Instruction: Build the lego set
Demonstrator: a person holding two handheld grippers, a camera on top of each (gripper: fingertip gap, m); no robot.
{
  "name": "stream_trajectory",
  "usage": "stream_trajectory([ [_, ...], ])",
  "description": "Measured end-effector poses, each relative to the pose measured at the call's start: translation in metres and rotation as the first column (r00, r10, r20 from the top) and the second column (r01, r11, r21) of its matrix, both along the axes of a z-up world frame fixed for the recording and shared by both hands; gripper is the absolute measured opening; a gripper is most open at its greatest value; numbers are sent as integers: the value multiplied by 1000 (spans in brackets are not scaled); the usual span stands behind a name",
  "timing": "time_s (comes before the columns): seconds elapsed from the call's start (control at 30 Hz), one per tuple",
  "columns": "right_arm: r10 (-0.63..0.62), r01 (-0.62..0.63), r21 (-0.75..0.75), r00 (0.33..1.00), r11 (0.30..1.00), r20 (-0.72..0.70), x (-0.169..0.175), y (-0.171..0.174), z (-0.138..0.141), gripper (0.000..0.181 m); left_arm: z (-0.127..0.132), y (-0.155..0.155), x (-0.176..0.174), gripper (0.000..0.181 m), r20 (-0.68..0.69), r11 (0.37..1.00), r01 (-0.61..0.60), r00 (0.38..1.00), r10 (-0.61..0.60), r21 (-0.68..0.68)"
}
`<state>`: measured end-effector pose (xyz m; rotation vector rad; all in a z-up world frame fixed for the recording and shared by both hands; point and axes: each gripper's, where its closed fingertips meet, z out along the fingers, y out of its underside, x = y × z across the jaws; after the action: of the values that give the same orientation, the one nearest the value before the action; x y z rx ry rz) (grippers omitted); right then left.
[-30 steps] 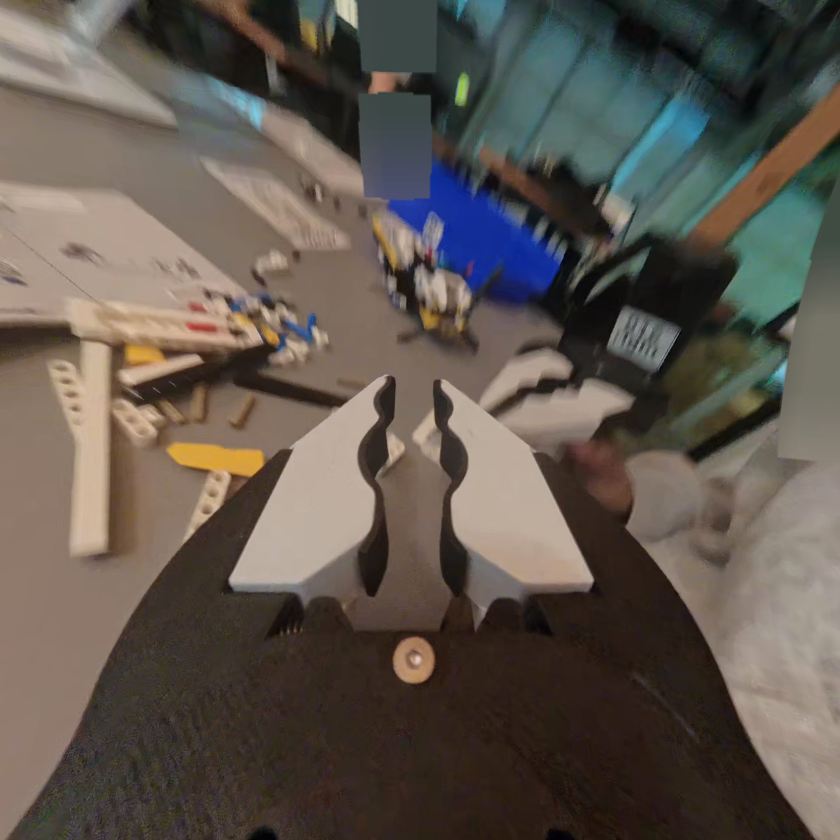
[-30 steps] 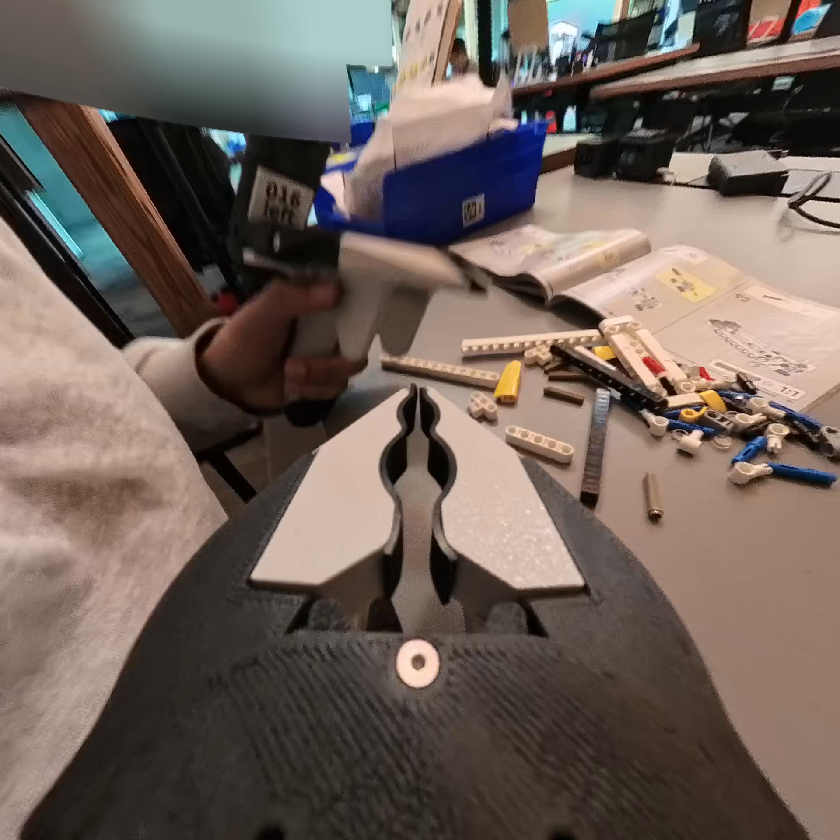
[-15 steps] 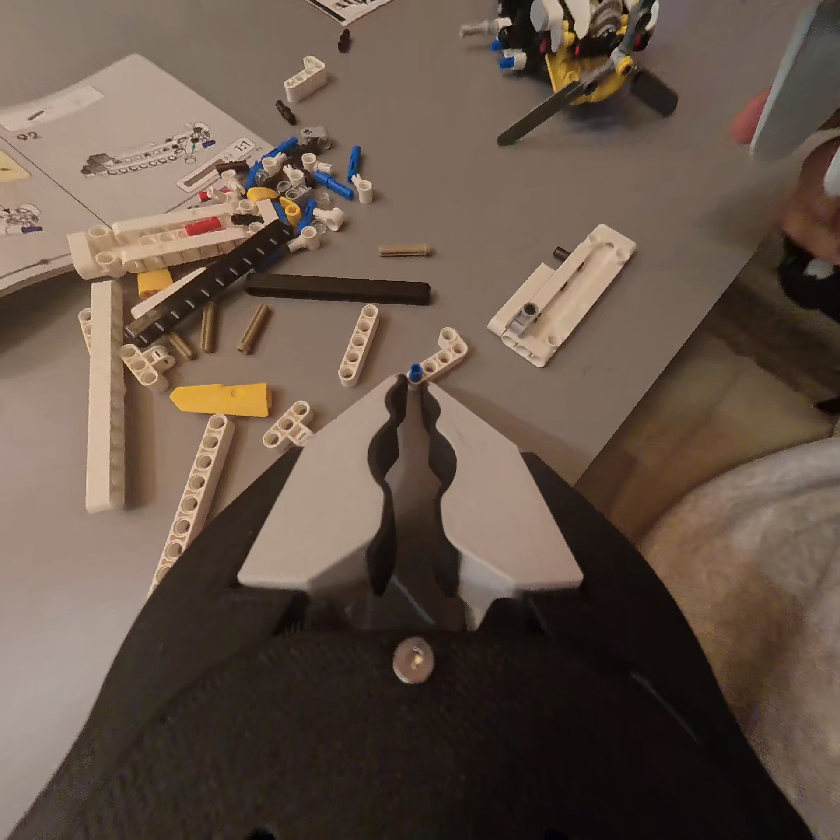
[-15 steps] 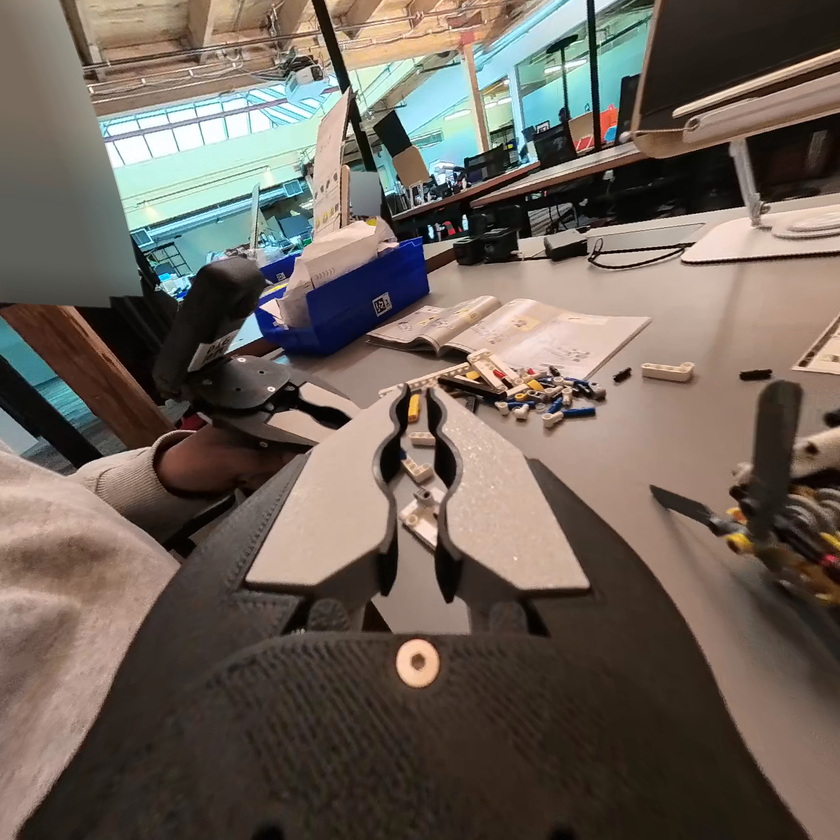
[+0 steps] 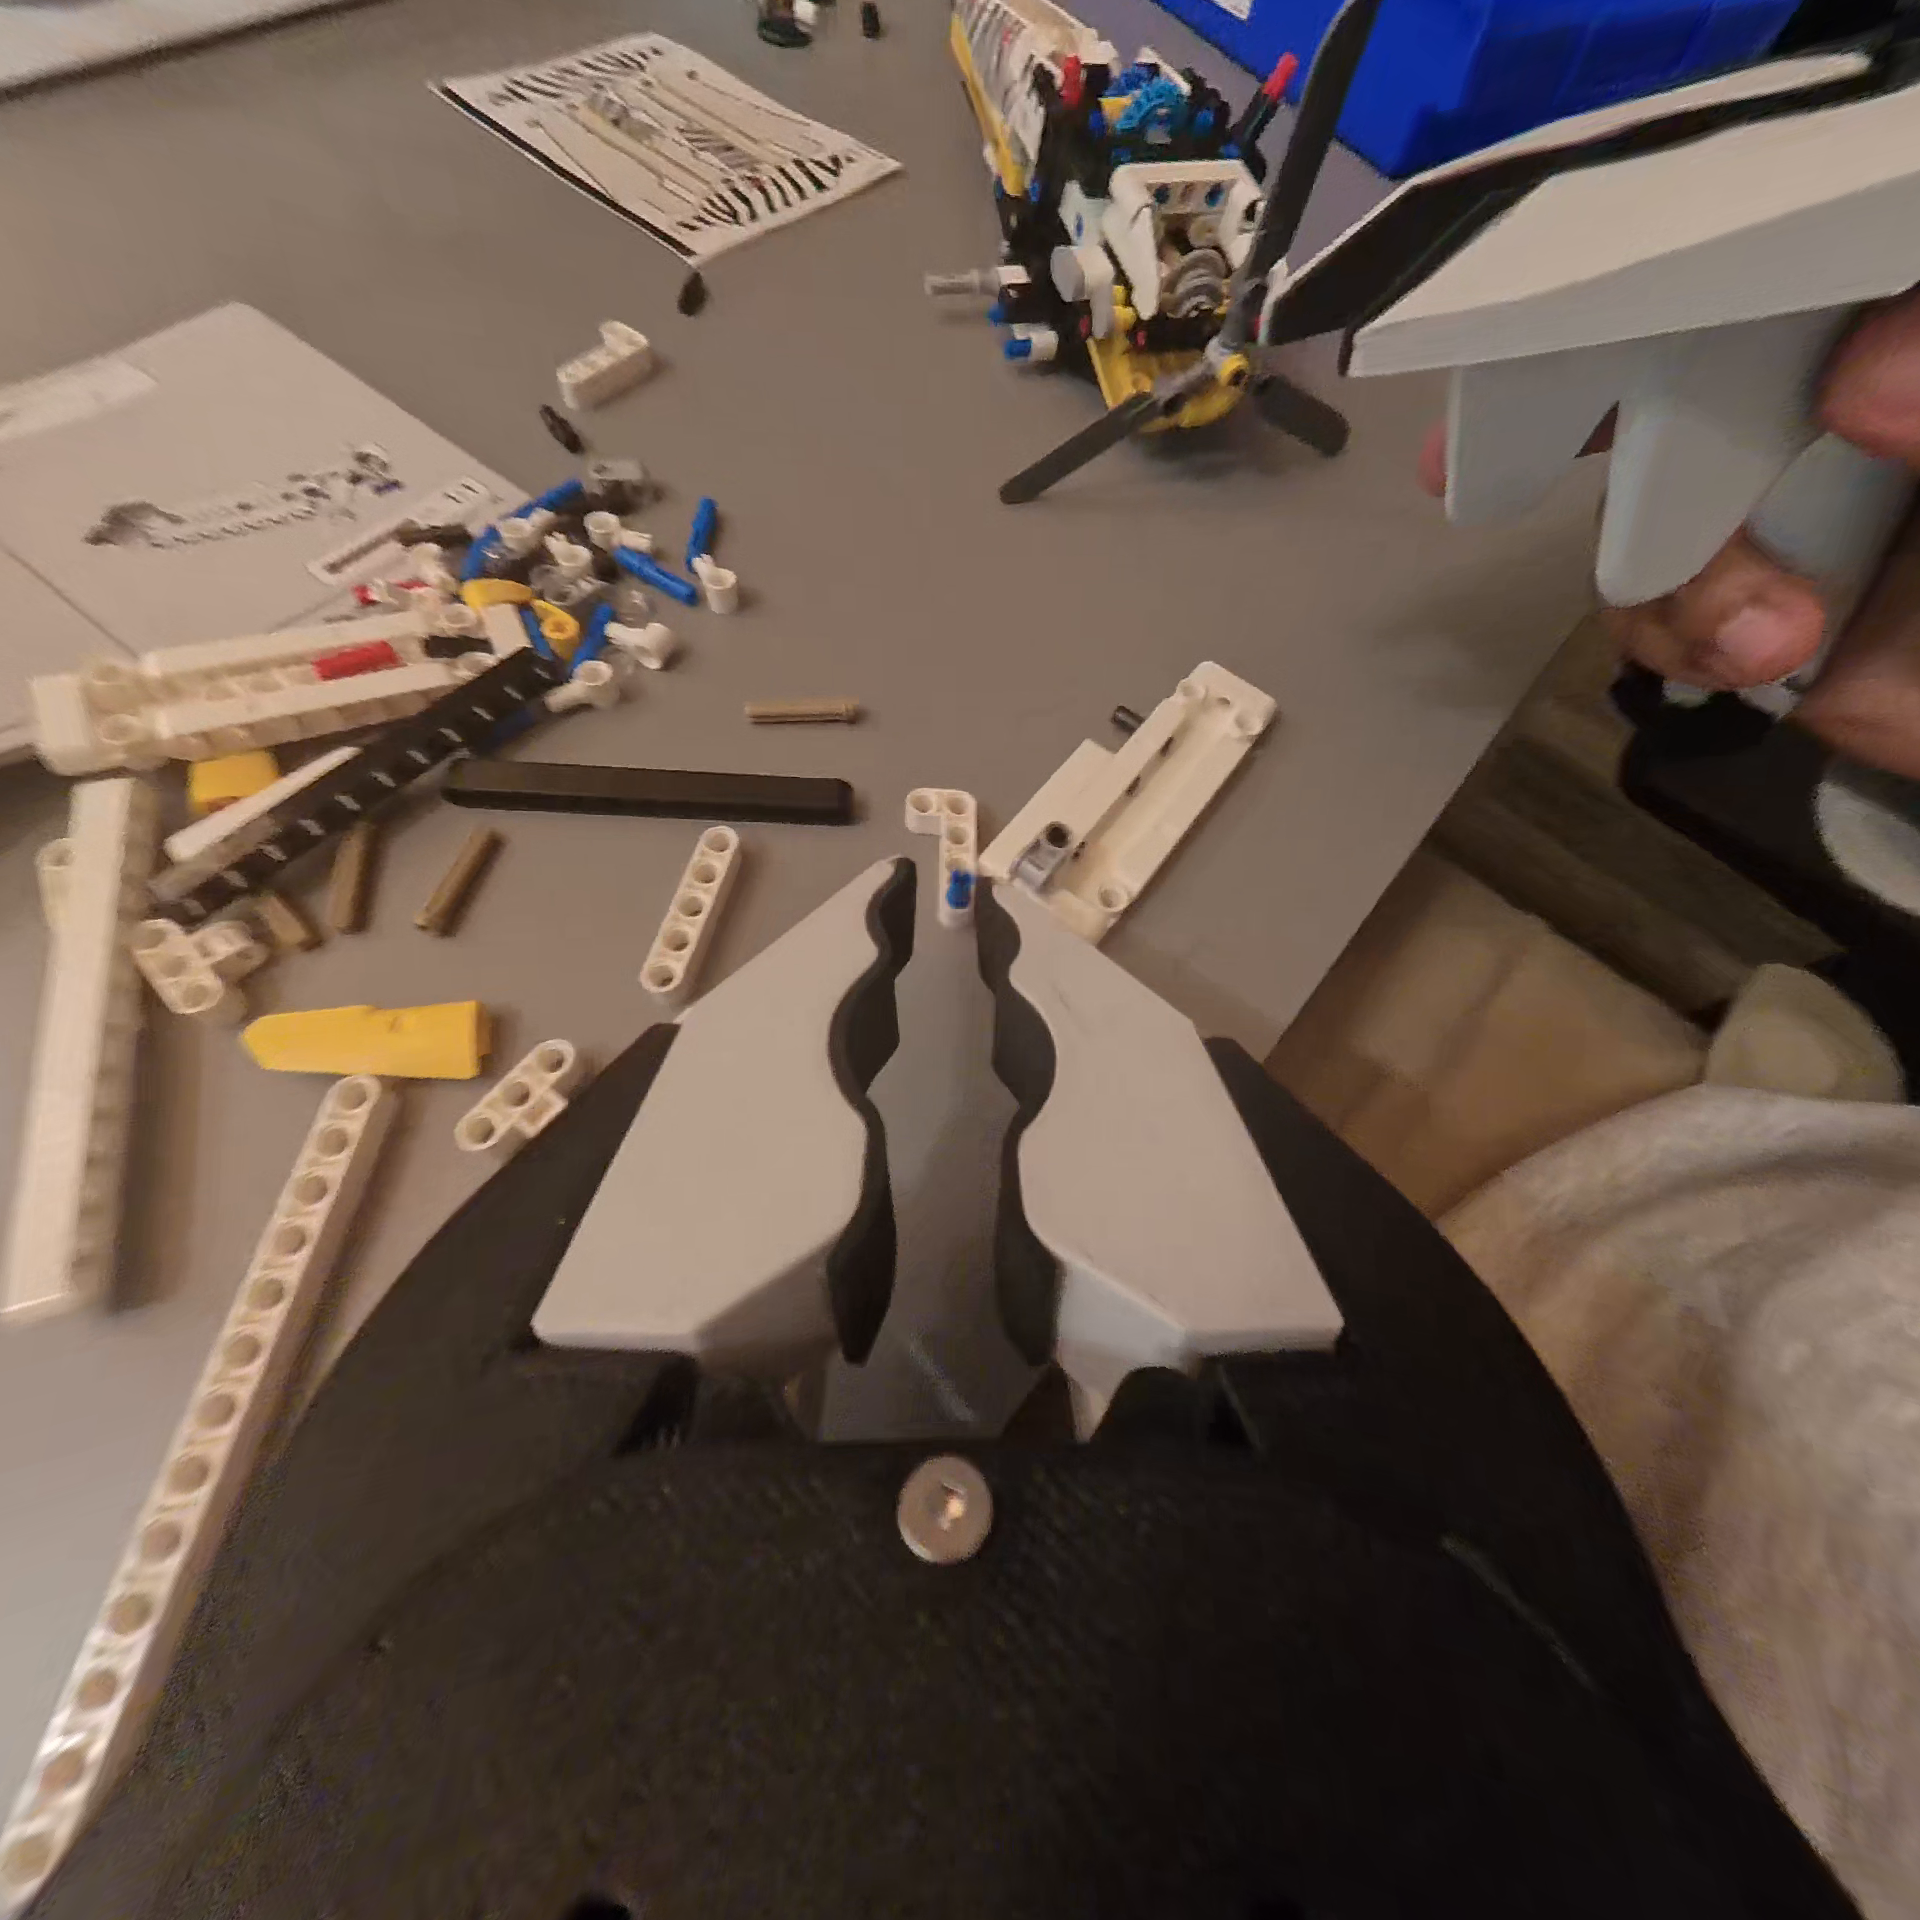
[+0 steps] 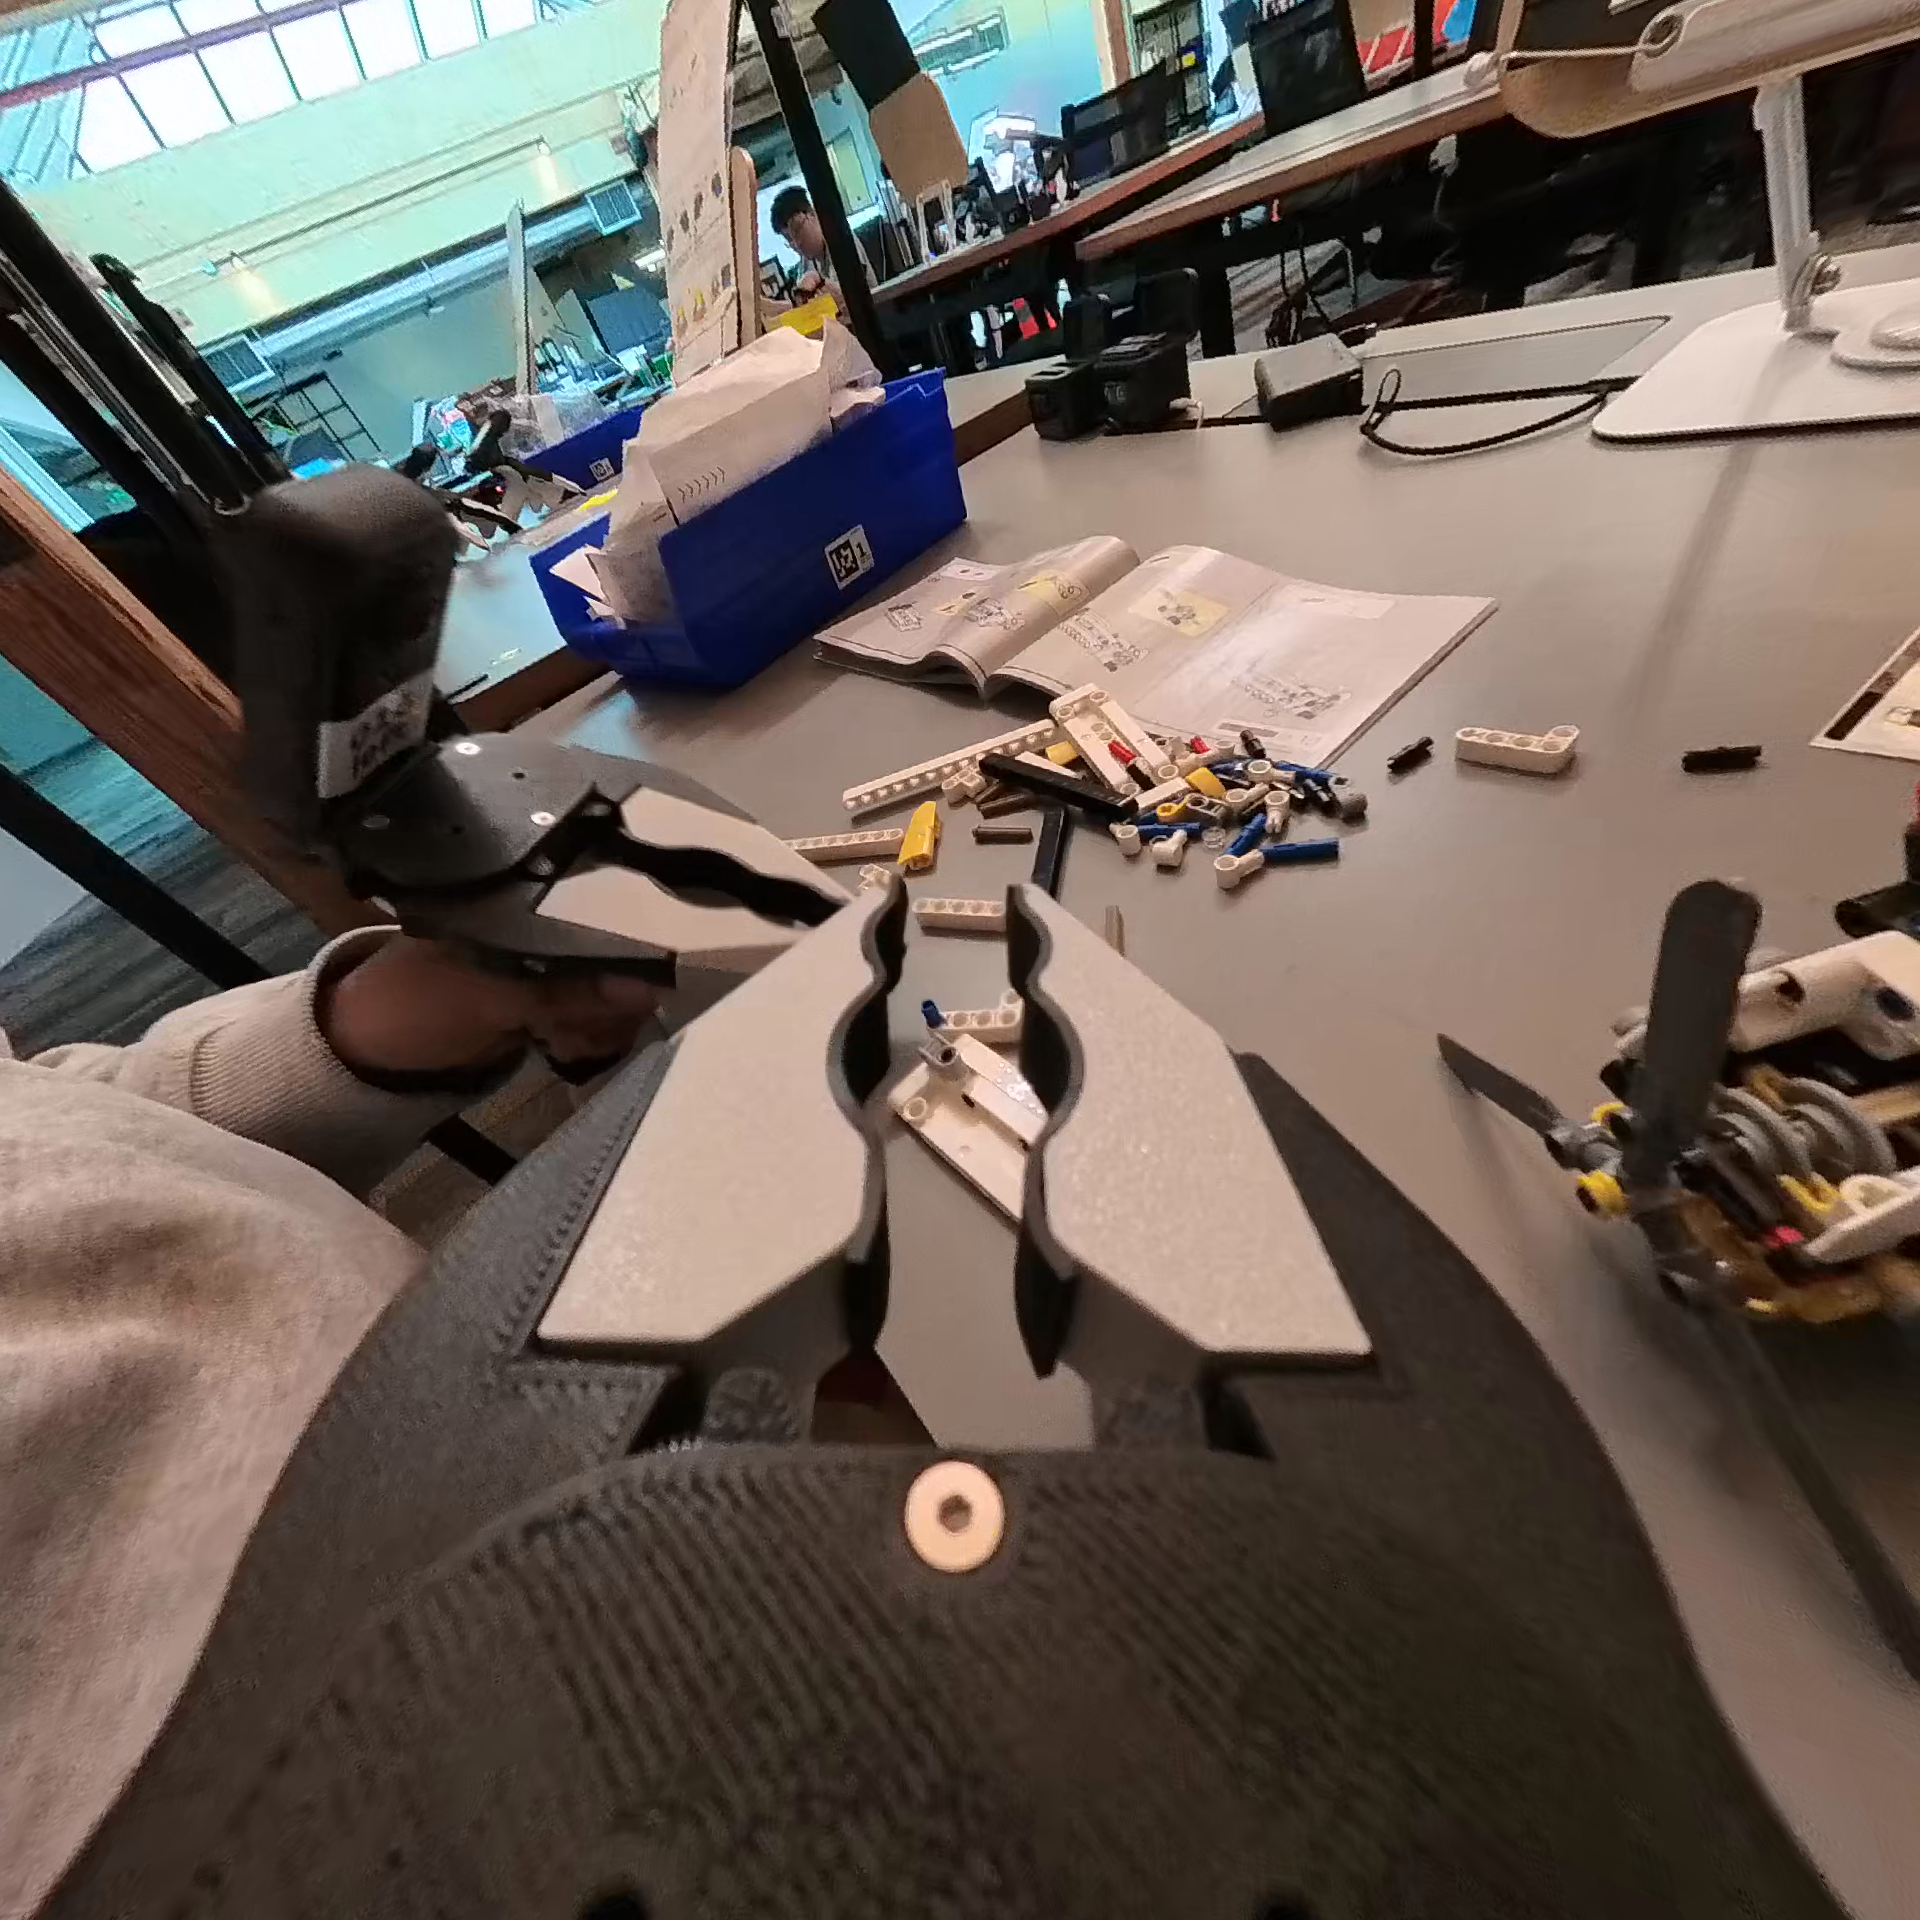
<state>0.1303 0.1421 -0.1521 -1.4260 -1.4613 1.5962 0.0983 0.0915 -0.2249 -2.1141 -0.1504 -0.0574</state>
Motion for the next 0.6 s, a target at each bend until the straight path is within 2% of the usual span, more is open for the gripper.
stream_trajectory([
  [0.1,-1,1,-9,1000,1000,-14,0,1,4,18,-4,6,5,10,66,1000,19,998,-17,-23],
  [0.27,-16,16,1,1000,1000,-18,2,6,5,17,-8,10,-1,1,36,998,7,999,-5,-61],
  [0.4,-20,20,-2,1000,1000,-14,2,7,3,18,15,8,-7,0,7,999,11,1000,-11,40],
  [0.5,-1,1,-25,1000,1000,7,0,4,-1,19,31,6,-12,0,-65,995,15,998,-8,101],
  [0.6,14,-13,-27,1000,1000,21,-2,0,-4,21,15,3,-9,0,-65,999,37,997,-37,-1],
])
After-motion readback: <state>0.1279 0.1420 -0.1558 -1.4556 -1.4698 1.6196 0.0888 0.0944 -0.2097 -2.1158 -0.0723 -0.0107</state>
